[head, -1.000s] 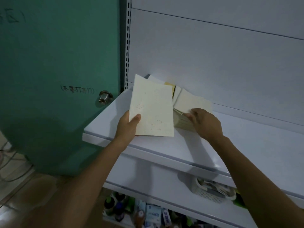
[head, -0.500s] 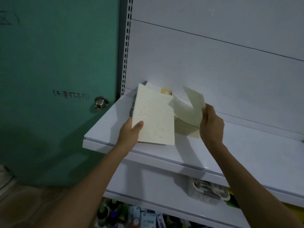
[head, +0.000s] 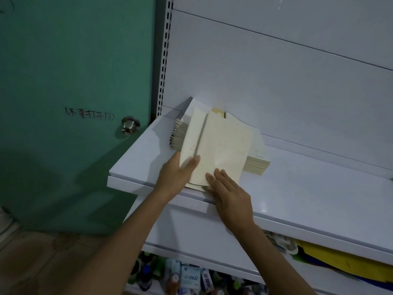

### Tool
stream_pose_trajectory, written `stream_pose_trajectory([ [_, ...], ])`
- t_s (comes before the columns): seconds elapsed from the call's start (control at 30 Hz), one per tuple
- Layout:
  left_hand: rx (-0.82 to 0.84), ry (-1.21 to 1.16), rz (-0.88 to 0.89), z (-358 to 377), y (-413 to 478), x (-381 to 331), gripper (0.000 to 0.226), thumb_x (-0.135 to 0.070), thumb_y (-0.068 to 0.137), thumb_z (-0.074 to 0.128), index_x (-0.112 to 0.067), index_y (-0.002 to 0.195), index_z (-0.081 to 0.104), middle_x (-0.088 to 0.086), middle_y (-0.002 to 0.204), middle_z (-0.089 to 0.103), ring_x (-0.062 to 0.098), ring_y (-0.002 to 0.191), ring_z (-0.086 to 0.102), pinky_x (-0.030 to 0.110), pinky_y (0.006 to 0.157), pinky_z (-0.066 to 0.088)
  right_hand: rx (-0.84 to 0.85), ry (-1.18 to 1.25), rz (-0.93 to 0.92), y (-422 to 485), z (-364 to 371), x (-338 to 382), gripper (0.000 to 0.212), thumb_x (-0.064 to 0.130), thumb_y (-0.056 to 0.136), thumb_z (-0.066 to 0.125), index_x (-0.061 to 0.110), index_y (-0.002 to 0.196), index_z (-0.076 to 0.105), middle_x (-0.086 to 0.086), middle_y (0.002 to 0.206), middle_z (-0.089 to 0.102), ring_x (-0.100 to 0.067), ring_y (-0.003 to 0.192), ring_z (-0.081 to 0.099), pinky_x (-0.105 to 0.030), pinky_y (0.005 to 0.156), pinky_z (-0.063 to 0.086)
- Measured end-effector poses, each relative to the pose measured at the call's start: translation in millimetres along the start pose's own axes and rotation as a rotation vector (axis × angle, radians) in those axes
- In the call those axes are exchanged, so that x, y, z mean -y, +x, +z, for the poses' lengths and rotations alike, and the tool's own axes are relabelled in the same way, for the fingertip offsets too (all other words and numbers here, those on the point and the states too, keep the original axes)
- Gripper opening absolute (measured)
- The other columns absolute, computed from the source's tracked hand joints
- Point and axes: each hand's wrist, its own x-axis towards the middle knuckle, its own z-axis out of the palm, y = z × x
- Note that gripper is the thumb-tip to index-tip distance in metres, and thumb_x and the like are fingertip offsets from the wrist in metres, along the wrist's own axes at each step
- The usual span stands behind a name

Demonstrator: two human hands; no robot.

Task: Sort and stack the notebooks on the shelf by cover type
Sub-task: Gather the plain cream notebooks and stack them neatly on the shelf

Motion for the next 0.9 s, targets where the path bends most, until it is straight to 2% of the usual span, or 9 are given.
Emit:
stream_pose_trajectory([
  [0.1, 0.048, 0.036, 0.005, -1.5, -1.2, -0.9, 0.039, -0.058, 0.072, 0.070, -0.037, 0.099, 0.053, -0.020, 0.093, 0.063, 0.001, 0.087, 0.060, 0.022, 0.073, 0.051, -0.026, 0.032, -0.016, 1.0, -0.8, 0.4, 0.029, 0.026, 0.093, 0.055, 0.011, 0.113, 0.070, -0.010, 0.118, 0.067, -0.026, 0.112, 0.062, -0.035, 0.091, 0.050],
  [0.2, 0.066, 0.083, 0.049, -0.7, -0.4, 0.6, 0.038, -0.041, 0.077, 0.074, -0.034, 0.106, 0.050, -0.025, 0.091, 0.057, -0.002, 0.085, 0.057, 0.014, 0.068, 0.044, -0.066, 0.121, 0.105, 4.0, -3.6, 1.5, 0.047, 0.040, 0.101, 0.034, 0.013, 0.108, 0.072, -0.003, 0.111, 0.070, -0.019, 0.105, 0.067, -0.027, 0.094, 0.044],
  [0.47, 0.046, 0.133, 0.073, 3.6, -0.2, 5.1, 0.041, -0.045, 0.082, 0.067, -0.033, 0.115, 0.046, -0.016, 0.104, 0.053, 0.010, 0.098, 0.053, 0.027, 0.080, 0.043, -0.135, 0.131, 0.138, 6.8, 0.4, 2.2, 0.042, 0.040, 0.098, 0.039, 0.014, 0.104, 0.071, -0.002, 0.108, 0.071, -0.015, 0.100, 0.066, -0.025, 0.087, 0.049],
  [0.53, 0.057, 0.113, 0.085, 3.0, -2.2, 5.1, 0.050, -0.046, 0.083, 0.066, -0.027, 0.125, 0.048, -0.015, 0.111, 0.054, 0.009, 0.103, 0.051, 0.028, 0.084, 0.042, -0.136, 0.143, 0.290, 10.5, 0.2, 2.9, 0.044, 0.046, 0.098, 0.039, 0.014, 0.115, 0.064, -0.004, 0.121, 0.065, -0.017, 0.111, 0.059, -0.028, 0.094, 0.043],
  [0.63, 0.069, -0.011, 0.093, -0.8, -10.8, -3.0, 0.039, -0.039, 0.085, 0.066, -0.030, 0.121, 0.053, -0.016, 0.115, 0.061, 0.007, 0.106, 0.057, 0.031, 0.091, 0.047, -0.152, 0.372, 0.798, 19.8, -9.0, 2.1, 0.061, 0.054, 0.088, 0.053, 0.020, 0.138, 0.042, 0.001, 0.141, 0.048, -0.015, 0.127, 0.045, -0.033, 0.103, 0.038],
  [0.7, 0.094, -0.157, 0.091, -4.5, -19.8, -11.6, 0.027, -0.032, 0.086, 0.067, -0.038, 0.109, 0.057, -0.017, 0.108, 0.066, 0.003, 0.102, 0.061, 0.032, 0.091, 0.051, -0.150, 0.632, 1.008, 25.1, -22.3, 0.7, 0.067, 0.047, 0.086, 0.062, 0.024, 0.142, 0.034, 0.007, 0.133, 0.053, -0.007, 0.113, 0.054, -0.024, 0.092, 0.045],
  [0.77, 0.118, -0.255, 0.089, -6.1, -31.6, -20.2, 0.027, -0.032, 0.084, 0.068, -0.041, 0.108, 0.058, -0.018, 0.105, 0.068, 0.001, 0.099, 0.063, 0.027, 0.087, 0.052, -0.129, 0.856, 1.080, 23.3, -38.8, -2.2, 0.052, 0.044, 0.085, 0.065, 0.027, 0.131, 0.045, 0.014, 0.112, 0.063, 0.001, 0.088, 0.060, -0.014, 0.068, 0.047],
  [0.83, 0.156, -0.307, 0.098, -3.3, -46.8, -27.5, 0.029, -0.039, 0.080, 0.067, -0.041, 0.108, 0.058, -0.019, 0.104, 0.068, 0.001, 0.097, 0.064, 0.022, 0.081, 0.053, -0.061, 1.049, 1.110, 12.7, -54.0, -3.6, 0.028, 0.049, 0.084, 0.063, 0.031, 0.106, 0.060, 0.013, 0.099, 0.070, -0.004, 0.079, 0.066, -0.015, 0.058, 0.048],
  [0.9, 0.230, -0.364, 0.099, 5.7, -62.0, -34.4, 0.032, -0.040, 0.079, 0.065, -0.039, 0.110, 0.058, -0.016, 0.105, 0.069, 0.003, 0.099, 0.064, 0.020, 0.081, 0.053, 0.010, 1.241, 1.130, -6.1, -71.6, -6.6, 0.025, 0.050, 0.085, 0.061, 0.031, 0.102, 0.061, 0.014, 0.091, 0.073, -0.008, 0.078, 0.069, -0.017, 0.055, 0.052],
])
